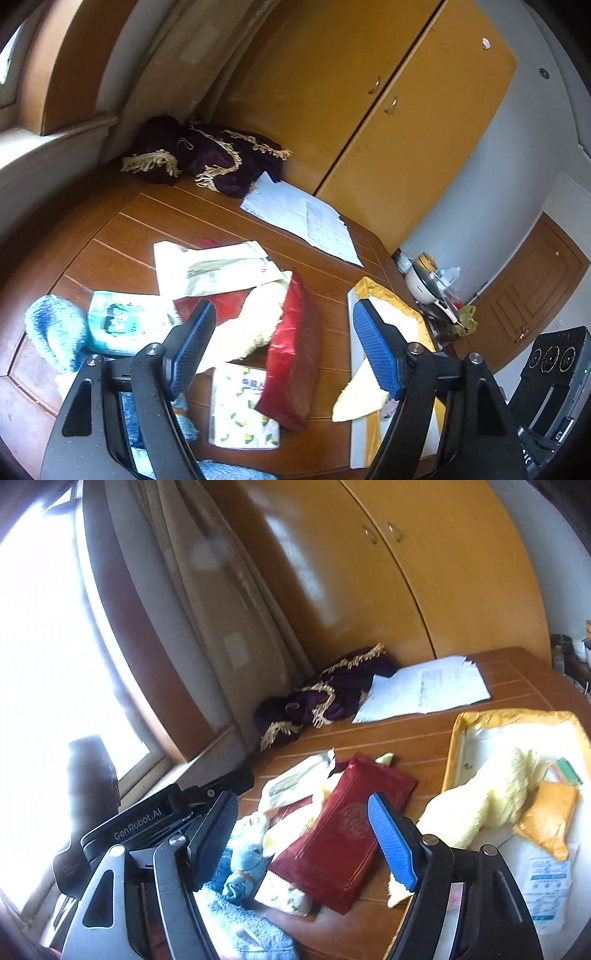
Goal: Organize soft objects
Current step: 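Withdraw both open tools from the tray back over the pile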
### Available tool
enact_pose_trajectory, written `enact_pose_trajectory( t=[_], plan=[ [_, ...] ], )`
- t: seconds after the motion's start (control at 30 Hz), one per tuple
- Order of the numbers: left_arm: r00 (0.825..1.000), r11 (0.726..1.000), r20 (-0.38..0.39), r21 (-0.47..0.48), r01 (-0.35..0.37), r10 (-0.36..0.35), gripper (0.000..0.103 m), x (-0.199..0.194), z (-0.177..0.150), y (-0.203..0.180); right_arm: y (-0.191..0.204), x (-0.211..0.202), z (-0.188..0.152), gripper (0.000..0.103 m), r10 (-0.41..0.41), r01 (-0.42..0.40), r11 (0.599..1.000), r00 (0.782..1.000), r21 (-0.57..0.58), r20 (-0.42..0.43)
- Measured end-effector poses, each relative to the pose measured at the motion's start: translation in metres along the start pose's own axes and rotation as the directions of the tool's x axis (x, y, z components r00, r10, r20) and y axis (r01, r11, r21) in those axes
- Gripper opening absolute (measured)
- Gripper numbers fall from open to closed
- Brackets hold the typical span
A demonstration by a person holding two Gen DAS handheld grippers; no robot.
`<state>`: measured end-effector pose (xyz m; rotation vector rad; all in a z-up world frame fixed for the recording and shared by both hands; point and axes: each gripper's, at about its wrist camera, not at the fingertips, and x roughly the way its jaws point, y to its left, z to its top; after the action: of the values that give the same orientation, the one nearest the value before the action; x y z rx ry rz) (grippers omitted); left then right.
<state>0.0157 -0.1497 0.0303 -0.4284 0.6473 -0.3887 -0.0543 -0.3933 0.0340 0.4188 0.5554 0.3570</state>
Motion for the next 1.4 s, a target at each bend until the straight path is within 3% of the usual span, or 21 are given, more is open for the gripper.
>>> enact_pose_trajectory(
  t=[0.13, 0.3, 0.57, 0.73, 0.83, 1.07, 1.23, 1.4],
  plan=[
    [0.999, 0.999, 0.026, -0.002, -0.036, 0.036, 0.076, -0.008, -0.001, 0.015, 0.005, 0.023, -0.017, 0.075, 0.025, -0.020, 0.999, 0.994, 0.047, -0.103],
    [0.997, 0.998, 0.040, -0.005, -0.064, 0.064, 0.076, -0.012, -0.003, 0.026, 0.015, 0.041, -0.031, 0.076, 0.003, -0.001, 1.000, 0.983, 0.010, -0.183],
    [0.997, 0.997, -0.026, -0.033, -0.076, 0.075, 0.076, 0.000, -0.010, 0.040, 0.009, 0.071, -0.051, 0.079, -0.038, 0.048, 0.998, 0.957, 0.030, -0.286],
    [0.993, 0.996, -0.086, -0.013, -0.086, 0.085, 0.076, 0.011, -0.016, 0.039, 0.007, 0.076, -0.054, 0.088, -0.050, 0.060, 0.998, 0.953, 0.025, -0.300],
    [0.985, 0.995, -0.144, -0.004, -0.100, 0.098, 0.076, 0.022, -0.021, 0.040, -0.001, 0.083, -0.058, 0.095, -0.091, 0.114, 0.992, 0.941, 0.052, -0.325],
    [0.982, 0.992, -0.141, 0.022, -0.122, 0.124, 0.078, 0.020, -0.026, 0.038, -0.015, 0.084, -0.061, 0.099, -0.030, 0.071, 0.991, 0.945, 0.116, -0.324],
    [0.978, 0.995, -0.188, 0.058, -0.080, 0.090, 0.083, 0.022, -0.028, 0.033, -0.010, 0.085, -0.060, 0.103, -0.020, 0.054, 0.994, 0.947, 0.097, -0.320],
    [0.983, 0.998, -0.171, 0.035, -0.059, 0.064, 0.083, 0.016, -0.028, 0.038, -0.011, 0.083, -0.061, 0.103, -0.005, 0.038, 0.994, 0.950, 0.099, -0.312]
  ],
)
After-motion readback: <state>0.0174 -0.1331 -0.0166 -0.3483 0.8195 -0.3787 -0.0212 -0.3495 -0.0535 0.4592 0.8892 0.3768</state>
